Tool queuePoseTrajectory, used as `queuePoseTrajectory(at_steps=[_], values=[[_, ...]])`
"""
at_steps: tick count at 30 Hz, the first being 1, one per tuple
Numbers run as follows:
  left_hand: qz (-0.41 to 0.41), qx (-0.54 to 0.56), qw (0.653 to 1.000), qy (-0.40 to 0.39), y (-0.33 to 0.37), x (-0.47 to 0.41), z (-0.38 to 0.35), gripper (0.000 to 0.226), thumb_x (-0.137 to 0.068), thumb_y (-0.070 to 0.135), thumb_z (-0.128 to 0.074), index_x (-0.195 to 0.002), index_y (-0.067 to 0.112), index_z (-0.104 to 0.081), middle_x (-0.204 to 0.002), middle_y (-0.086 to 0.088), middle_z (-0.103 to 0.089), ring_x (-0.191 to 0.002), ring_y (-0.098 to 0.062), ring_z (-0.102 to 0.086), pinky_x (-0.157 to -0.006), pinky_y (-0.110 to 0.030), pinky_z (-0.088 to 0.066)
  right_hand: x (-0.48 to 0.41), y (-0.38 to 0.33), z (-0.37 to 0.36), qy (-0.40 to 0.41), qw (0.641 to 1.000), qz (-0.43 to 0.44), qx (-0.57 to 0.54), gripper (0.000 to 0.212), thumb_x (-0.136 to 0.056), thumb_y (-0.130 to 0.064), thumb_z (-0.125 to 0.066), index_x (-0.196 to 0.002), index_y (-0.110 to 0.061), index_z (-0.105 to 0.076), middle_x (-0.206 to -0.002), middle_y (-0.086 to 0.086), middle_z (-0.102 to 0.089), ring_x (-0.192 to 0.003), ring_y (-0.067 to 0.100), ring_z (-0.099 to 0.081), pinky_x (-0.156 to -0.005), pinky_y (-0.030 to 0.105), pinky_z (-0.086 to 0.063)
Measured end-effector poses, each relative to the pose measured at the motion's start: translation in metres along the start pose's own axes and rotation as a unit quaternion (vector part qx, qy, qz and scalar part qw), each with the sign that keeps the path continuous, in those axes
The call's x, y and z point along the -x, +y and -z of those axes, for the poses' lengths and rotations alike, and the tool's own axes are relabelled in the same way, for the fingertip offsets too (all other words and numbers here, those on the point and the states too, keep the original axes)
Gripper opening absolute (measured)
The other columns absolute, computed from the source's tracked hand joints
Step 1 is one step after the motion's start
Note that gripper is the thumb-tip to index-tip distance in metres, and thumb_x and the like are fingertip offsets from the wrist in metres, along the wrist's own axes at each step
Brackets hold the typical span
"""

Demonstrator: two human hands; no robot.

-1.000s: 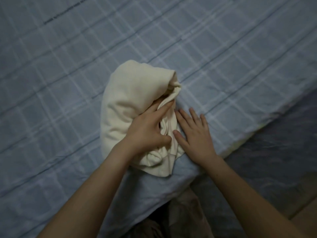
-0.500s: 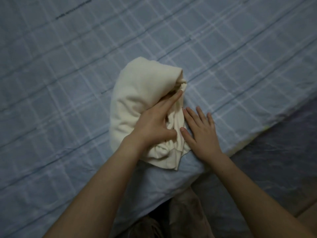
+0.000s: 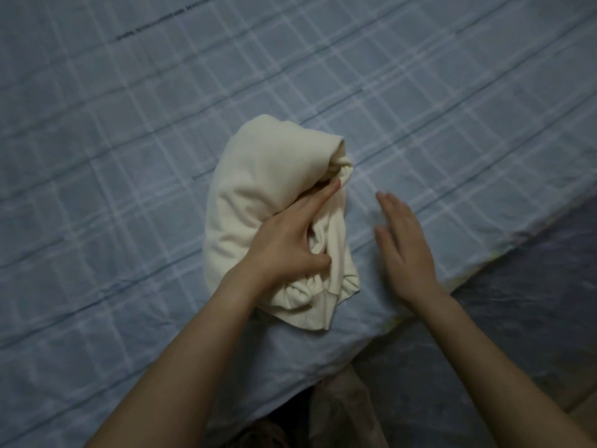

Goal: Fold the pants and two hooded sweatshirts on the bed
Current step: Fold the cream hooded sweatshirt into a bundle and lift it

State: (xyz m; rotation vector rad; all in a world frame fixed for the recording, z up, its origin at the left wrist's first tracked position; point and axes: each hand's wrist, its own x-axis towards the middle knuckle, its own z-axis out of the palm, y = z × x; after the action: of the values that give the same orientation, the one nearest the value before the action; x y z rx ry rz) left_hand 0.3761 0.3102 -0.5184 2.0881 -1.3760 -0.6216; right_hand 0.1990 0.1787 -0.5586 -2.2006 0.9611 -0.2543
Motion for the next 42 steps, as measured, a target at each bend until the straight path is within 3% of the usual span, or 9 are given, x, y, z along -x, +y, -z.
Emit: queuePoseTrajectory(at_steps=[4,7,13,19,25,29,33,39,42], values=[[-0.011,0.008,1.0,-0.002,-0.002,0.001,-0.001,0.111,-0.059,0.035,-0.076,-0.152,0.049,-0.016,-0.154,0.024,-0.03,-0.135,0.005,-0.036,-0.093,0.007,-0.022,-0.043,-0.07,0.046,0.089,0.967,0.226,-0.077,0.044,-0.106,-0.023,-0.04,-0.15,-0.02,-0.039,-0.154,-0.009,-0.036,-0.147,0.003,-0.026,-0.123,0.032,-0.018],[-0.008,0.006,1.0,-0.005,0.0,0.0,-0.003,0.112,-0.061,0.034,-0.076,-0.151,0.05,-0.012,-0.155,0.024,-0.028,-0.116,0.006,-0.048,-0.08,0.007,-0.03,-0.089,-0.117,0.053,-0.018,0.943,0.327,0.056,0.048,-0.106,-0.039,-0.035,-0.153,-0.03,-0.035,-0.161,-0.004,-0.03,-0.152,0.017,-0.018,-0.123,0.042,-0.014],[-0.033,0.04,0.998,-0.038,0.027,0.025,0.008,0.076,-0.086,0.041,-0.069,-0.152,0.041,-0.029,-0.157,0.01,-0.03,-0.12,-0.01,-0.052,-0.096,-0.017,-0.042,-0.135,-0.12,0.035,-0.23,0.922,0.291,0.11,0.044,-0.109,-0.032,-0.035,-0.153,-0.038,-0.034,-0.163,-0.005,-0.026,-0.15,0.013,-0.021,-0.121,0.027,-0.014],[0.002,-0.056,0.95,0.307,-0.001,0.051,0.061,0.042,-0.098,0.024,-0.044,-0.137,0.01,-0.055,-0.143,-0.007,-0.052,-0.132,-0.017,-0.047,-0.112,-0.028,-0.031,-0.142,-0.1,0.033,-0.24,0.927,0.28,0.065,0.045,-0.108,-0.036,-0.034,-0.152,-0.043,-0.032,-0.163,-0.009,-0.025,-0.142,-0.006,-0.021,-0.109,0.003,-0.011],[0.134,-0.144,0.971,0.138,-0.015,0.017,0.021,0.064,-0.098,0.047,-0.021,-0.156,0.024,-0.012,-0.165,-0.007,-0.011,-0.15,-0.033,-0.012,-0.117,-0.056,-0.02,-0.147,-0.077,0.03,-0.24,0.918,0.301,0.097,0.045,-0.107,-0.043,-0.028,-0.152,-0.05,-0.024,-0.16,-0.006,-0.031,-0.147,0.007,-0.025,-0.118,0.018,-0.015],[0.141,-0.203,0.962,0.12,-0.012,0.011,0.009,0.064,-0.099,0.05,-0.023,-0.157,0.025,-0.015,-0.164,-0.009,-0.015,-0.149,-0.036,-0.016,-0.111,-0.06,-0.026,-0.129,-0.061,0.031,-0.198,0.952,0.211,0.096,0.046,-0.107,-0.035,-0.036,-0.152,-0.039,-0.027,-0.159,0.01,-0.033,-0.147,0.023,-0.028,-0.122,0.043,-0.019],[0.129,-0.171,0.968,0.132,-0.019,0.016,0.015,0.063,-0.1,0.048,-0.026,-0.157,0.024,-0.017,-0.164,-0.009,-0.015,-0.148,-0.036,-0.017,-0.111,-0.059,-0.028,-0.07,-0.065,0.023,0.112,0.988,0.093,-0.059,0.036,-0.093,-0.036,-0.053,-0.122,-0.017,-0.063,-0.113,0.005,-0.066,-0.104,0.02,-0.062,-0.093,0.034,-0.047],[0.122,-0.183,0.964,0.148,-0.019,0.017,0.012,0.063,-0.1,0.048,-0.026,-0.157,0.024,-0.015,-0.164,-0.01,-0.012,-0.149,-0.037,-0.016,-0.112,-0.06,-0.027,-0.018,-0.076,-0.022,0.039,0.99,-0.035,-0.131,0.026,-0.092,-0.034,-0.066,-0.107,-0.013,-0.069,-0.101,0.006,-0.071,-0.098,0.027,-0.064,-0.087,0.044,-0.05],[0.126,-0.196,0.962,0.143,-0.011,0.019,0.012,0.064,-0.099,0.047,-0.026,-0.157,0.022,-0.016,-0.164,-0.012,-0.012,-0.149,-0.038,-0.015,-0.113,-0.061,-0.025,-0.018,-0.082,-0.022,0.086,0.97,-0.079,-0.215,0.011,-0.087,-0.031,-0.073,-0.084,-0.022,-0.067,-0.079,-0.011,-0.071,-0.08,0.003,-0.065,-0.073,0.022,-0.05]])
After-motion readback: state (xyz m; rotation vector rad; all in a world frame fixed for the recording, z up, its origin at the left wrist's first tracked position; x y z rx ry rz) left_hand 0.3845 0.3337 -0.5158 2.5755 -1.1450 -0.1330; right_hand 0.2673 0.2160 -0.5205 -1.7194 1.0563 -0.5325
